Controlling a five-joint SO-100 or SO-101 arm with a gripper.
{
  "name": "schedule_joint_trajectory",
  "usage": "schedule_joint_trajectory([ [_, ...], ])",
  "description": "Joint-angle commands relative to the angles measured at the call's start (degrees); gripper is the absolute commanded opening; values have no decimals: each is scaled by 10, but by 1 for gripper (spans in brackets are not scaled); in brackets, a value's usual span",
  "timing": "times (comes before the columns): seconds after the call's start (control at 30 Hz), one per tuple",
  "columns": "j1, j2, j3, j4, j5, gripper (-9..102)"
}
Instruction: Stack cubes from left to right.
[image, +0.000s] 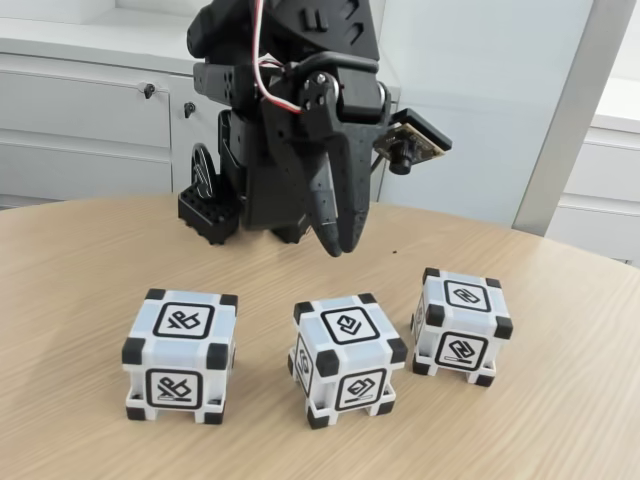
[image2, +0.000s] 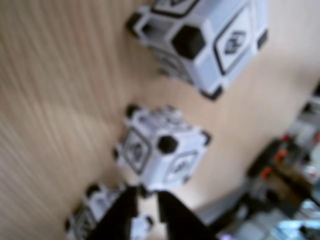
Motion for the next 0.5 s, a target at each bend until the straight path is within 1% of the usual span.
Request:
schedule_joint_trajectory([
  [0.0, 5, -3, -21, 9, 0, 0],
  [0.2, 5, -5, -76, 8, -2, 0],
  [0.33, 5, -41, -168, 9, -9, 0],
  [0.47, 5, -135, -287, 6, -4, 0],
])
